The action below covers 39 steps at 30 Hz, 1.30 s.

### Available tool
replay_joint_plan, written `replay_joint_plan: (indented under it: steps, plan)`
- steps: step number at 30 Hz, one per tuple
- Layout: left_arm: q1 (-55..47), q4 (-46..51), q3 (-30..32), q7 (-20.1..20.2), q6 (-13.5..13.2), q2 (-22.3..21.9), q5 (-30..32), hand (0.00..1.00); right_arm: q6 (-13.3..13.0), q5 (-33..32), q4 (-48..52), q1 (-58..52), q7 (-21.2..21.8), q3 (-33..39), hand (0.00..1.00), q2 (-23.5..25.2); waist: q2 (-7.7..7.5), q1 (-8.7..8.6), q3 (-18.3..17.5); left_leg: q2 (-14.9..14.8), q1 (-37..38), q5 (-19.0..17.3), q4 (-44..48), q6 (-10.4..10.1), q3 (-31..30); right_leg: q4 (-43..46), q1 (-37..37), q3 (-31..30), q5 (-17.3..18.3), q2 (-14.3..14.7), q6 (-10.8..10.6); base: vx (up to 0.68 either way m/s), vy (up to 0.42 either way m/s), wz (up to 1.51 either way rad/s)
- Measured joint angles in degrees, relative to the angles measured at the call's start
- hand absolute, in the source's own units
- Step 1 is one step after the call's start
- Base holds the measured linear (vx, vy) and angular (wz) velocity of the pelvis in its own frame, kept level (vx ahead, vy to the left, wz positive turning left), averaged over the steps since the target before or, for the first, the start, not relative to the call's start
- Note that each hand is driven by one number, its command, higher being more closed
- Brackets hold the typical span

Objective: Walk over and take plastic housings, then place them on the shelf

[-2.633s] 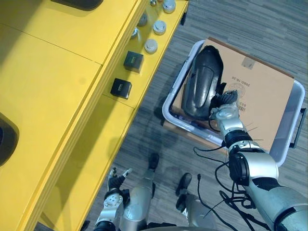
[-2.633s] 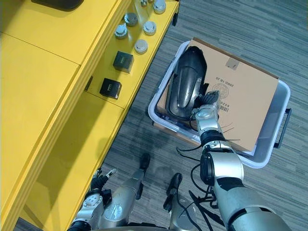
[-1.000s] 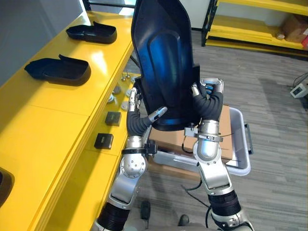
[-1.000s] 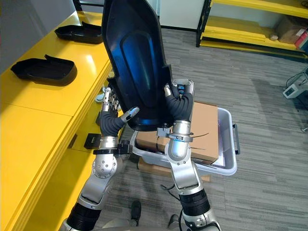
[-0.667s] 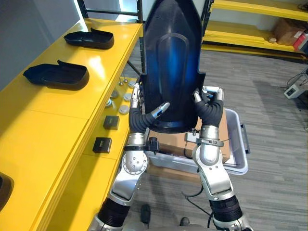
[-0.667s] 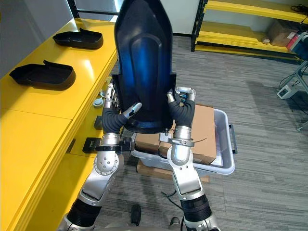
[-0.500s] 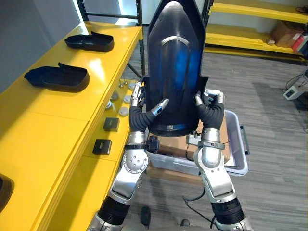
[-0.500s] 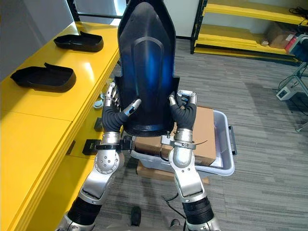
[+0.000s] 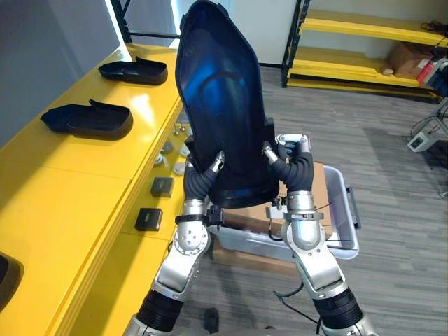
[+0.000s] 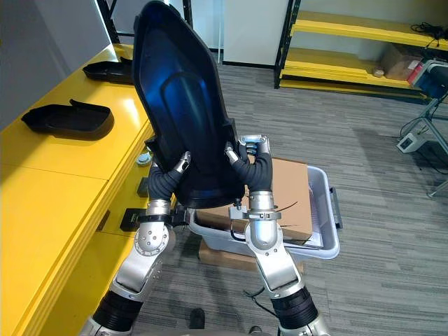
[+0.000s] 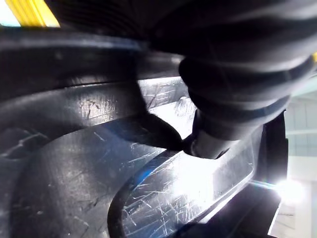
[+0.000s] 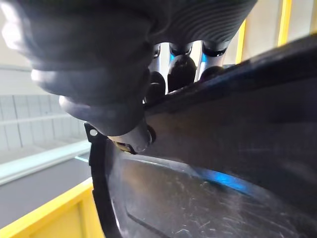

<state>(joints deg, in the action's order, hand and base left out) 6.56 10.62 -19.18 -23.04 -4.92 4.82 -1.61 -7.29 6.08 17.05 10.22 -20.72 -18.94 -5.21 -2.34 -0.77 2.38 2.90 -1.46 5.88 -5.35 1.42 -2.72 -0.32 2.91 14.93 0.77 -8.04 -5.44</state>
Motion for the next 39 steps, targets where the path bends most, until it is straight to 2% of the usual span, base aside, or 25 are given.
replay_joint_plan:
  steps: [2, 7, 11, 14, 19, 23, 25, 31, 32, 35, 39]
  plan:
    - [-1.7, 0.0, 1.4, 1.7, 0.1, 0.0, 1.1, 1.00, -1.5, -4.1, 0.4, 3.6, 2.5, 0.6, 0.00, -1.9, 0.02, -0.07, -0.1, 0.0, 0.3, 0.0, 0.0, 0.0, 0.4, 0.0, 0.0, -0.6, 0.0, 0.0, 0.0, -0.01, 0.000, -0.09]
    - [-3.9, 0.0, 2.4, 1.9, 0.1, 0.0, 4.9, 1.00, -5.2, -8.4, 5.4, 6.0, 5.7, 4.6, 0.00, -4.7, -0.09, 0.08, -0.5, 0.0, 0.3, 0.0, 0.0, 0.0, 0.5, 0.1, 0.1, -0.7, 0.0, 0.0, 0.0, 0.00, 0.000, -0.01]
    - [-6.2, 0.1, 7.7, 1.7, 0.1, -0.2, 6.9, 1.00, -7.7, -11.7, 7.0, 5.6, 5.9, 14.4, 0.00, -5.5, -0.10, -0.08, -0.5, 0.0, 0.6, 0.0, 0.0, 0.0, 0.5, 0.1, 0.3, -0.7, 0.0, 0.0, 0.0, 0.00, 0.000, 0.00]
    - [-8.8, 1.9, 12.7, 1.3, 0.1, -0.3, 7.3, 1.00, -9.7, -15.6, 7.0, 2.2, 5.6, 25.5, 0.00, -5.5, -0.07, -0.14, -0.5, 0.0, 0.6, 0.0, -0.1, 0.0, 0.5, 0.1, 0.3, -0.6, 0.0, 0.0, 0.0, 0.00, 0.000, 0.00]
    - [-13.0, 8.6, 17.7, 0.1, -0.1, -1.5, 8.0, 1.00, -10.4, -18.9, 4.0, -6.5, 3.9, 36.1, 0.00, -5.2, -0.05, -0.64, -0.5, 0.0, 0.5, 0.0, -0.1, 0.0, 0.4, 0.1, 0.3, -0.4, 0.0, -0.1, 0.0, 0.00, 0.000, 0.01]
    - [-16.3, 13.2, 19.9, -0.9, -1.0, -2.0, 8.0, 1.00, -9.6, -19.0, -8.8, -14.3, 3.4, 40.2, 0.00, -3.8, 0.19, -1.58, -0.7, 0.0, 0.2, -0.1, -0.1, -0.2, 0.0, 0.0, 0.2, 0.2, 0.2, -0.1, 0.3, 0.00, 0.000, 0.05]
    - [-18.8, 15.9, 20.1, -0.8, -2.2, -2.6, 8.0, 1.00, -7.4, -19.1, -19.2, -19.1, 3.6, 41.6, 0.00, -1.7, 0.96, -1.66, -1.2, 0.1, -0.3, -0.2, -0.2, -0.3, -0.4, -0.1, -0.1, 0.7, 0.4, -0.1, 0.4, 0.01, -0.005, 0.08]
    - [-21.8, 18.9, 21.0, 0.7, -4.6, -4.3, 7.9, 1.00, -3.3, -18.7, -41.0, -25.5, 7.8, 38.5, 0.00, 3.3, 2.63, -1.63, -1.7, 0.0, -0.7, -0.1, -0.1, -0.1, -1.8, -0.4, 0.4, 1.9, 0.3, 0.1, 0.2, 0.02, -0.019, 0.11]
    - [-22.0, 19.2, 21.1, 0.9, -4.6, -4.5, 7.9, 1.00, -2.5, -17.1, -45.9, -26.0, 9.6, 36.8, 0.00, 4.0, 2.61, -1.53, -1.7, 0.0, -0.6, -0.1, -0.1, -0.1, -2.1, -0.6, 0.7, 2.3, 0.4, 0.1, 0.2, 0.02, -0.015, 0.18]
    - [-23.0, 19.6, 21.1, 1.8, -4.6, -4.7, 7.6, 1.00, -1.3, -15.5, -50.7, -25.8, 11.1, 34.7, 0.00, 4.9, 2.53, -1.47, -1.7, 0.0, -0.5, -0.1, -0.1, -0.1, -2.5, -0.6, 1.0, 2.3, 0.5, 0.0, 0.2, 0.01, -0.009, 0.09]
    - [-24.3, 20.4, 20.9, 1.8, -4.9, -4.7, 6.7, 1.00, -0.7, -14.4, -58.0, -25.1, 13.3, 31.5, 0.00, 5.4, 1.70, -0.89, -0.2, 0.3, 0.6, -0.2, -0.1, -0.3, -4.4, 0.9, 2.6, 4.1, 1.7, -0.2, 0.0, 0.01, -0.017, 0.23]
